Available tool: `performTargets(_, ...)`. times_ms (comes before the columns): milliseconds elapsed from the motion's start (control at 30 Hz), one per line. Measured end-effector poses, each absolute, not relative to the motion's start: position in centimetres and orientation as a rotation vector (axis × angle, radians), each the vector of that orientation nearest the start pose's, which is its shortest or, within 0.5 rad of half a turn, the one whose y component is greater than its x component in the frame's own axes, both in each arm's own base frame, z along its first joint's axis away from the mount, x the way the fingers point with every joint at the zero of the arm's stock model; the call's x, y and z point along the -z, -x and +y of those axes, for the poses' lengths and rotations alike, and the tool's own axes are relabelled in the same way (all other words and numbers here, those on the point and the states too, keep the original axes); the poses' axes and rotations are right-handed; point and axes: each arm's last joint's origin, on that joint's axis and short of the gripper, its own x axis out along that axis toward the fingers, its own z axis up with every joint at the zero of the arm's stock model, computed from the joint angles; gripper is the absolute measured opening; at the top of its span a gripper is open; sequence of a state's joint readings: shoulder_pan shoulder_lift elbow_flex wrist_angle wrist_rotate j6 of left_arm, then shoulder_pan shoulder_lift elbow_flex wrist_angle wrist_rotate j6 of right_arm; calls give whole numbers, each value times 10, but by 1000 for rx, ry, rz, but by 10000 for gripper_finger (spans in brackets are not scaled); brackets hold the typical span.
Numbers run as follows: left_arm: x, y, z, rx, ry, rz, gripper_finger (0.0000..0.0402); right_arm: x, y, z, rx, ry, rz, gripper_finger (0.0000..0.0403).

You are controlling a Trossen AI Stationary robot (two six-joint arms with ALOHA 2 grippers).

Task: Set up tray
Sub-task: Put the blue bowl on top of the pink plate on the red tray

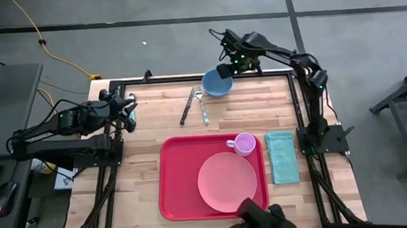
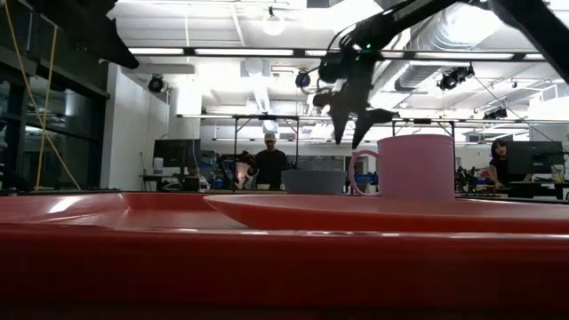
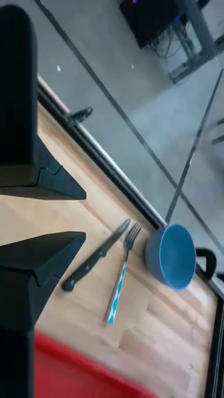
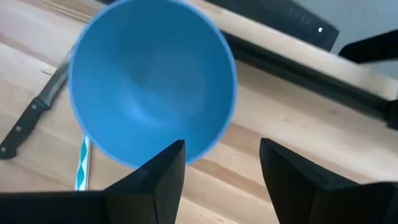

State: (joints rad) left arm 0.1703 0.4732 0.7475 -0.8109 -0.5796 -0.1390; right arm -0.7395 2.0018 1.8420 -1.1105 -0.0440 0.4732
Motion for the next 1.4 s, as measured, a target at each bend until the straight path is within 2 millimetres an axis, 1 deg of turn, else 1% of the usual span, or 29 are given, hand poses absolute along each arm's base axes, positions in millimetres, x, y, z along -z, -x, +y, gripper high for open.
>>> performTargets(100, -301, -80, 30, -753, 20, 489, 124, -257, -310, -279, 889, -940, 1072, 185)
performTargets(233, -301, -80, 30, -747, 5, 496, 124, -242, -318, -278, 909, -960, 1106, 185)
performTargets(367, -301, -80, 29, -742, -13, 504, 124, -234, -322, -277, 918, -976, 1110, 185)
performTargets(633, -300, -81, 29, -704, -48, 527, 124, -212, -318, -273, 956, -1024, 1144, 185)
performTargets(900, -300, -81, 29, -697, -61, 533, 124, -191, -323, -268, 943, -1081, 1081, 185)
performTargets(1033, -300, -81, 29, -685, -91, 545, 124, -187, -326, -265, 947, -1081, 1074, 184)
performTargets(1100, -300, -81, 29, -683, -95, 546, 124, -188, -327, -264, 957, -1065, 1071, 176)
performTargets(1167, -300, -81, 29, -681, -95, 546, 124, -188, -327, -264, 962, -1060, 1069, 158)
performTargets(1400, -300, -81, 29, -679, -94, 546, 124, -188, -328, -266, 962, -1053, 1061, 62)
